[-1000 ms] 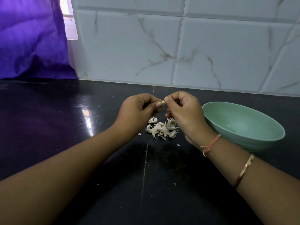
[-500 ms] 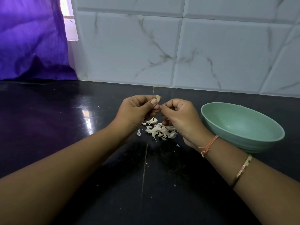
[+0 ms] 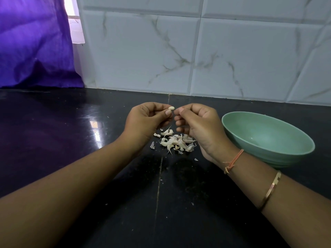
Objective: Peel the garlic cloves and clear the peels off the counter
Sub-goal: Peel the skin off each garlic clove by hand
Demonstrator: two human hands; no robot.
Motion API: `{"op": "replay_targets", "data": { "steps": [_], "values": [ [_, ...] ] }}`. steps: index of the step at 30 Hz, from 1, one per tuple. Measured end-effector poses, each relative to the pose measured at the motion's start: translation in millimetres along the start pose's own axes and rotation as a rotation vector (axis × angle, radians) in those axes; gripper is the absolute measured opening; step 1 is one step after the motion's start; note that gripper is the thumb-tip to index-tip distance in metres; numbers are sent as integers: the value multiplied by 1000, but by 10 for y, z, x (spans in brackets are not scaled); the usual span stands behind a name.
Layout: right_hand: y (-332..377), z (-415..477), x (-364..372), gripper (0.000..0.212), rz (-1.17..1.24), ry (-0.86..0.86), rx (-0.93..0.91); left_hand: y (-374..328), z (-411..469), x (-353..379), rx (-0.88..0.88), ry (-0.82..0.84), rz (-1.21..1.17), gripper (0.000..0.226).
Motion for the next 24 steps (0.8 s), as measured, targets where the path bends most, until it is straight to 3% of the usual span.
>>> {"op": "replay_targets", "data": {
  "steps": [6,24],
  "values": [
    [-10,-13,8,17,83,30,50,-21,-9,-4,36,6,-2,16],
    [-25,26,-33,18,16,41,10,-74,-11,-13,118,-2,140,15]
  ]
}}
Point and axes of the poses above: each hand's wrist, its own z-axis towards the middle knuckle, its own x-axis out of the palm, y = z × x, the point moved 5 cm from there along z, towards the middle knuckle, and after that the axes turned 13 degrees about z, right-handed, at the moved point
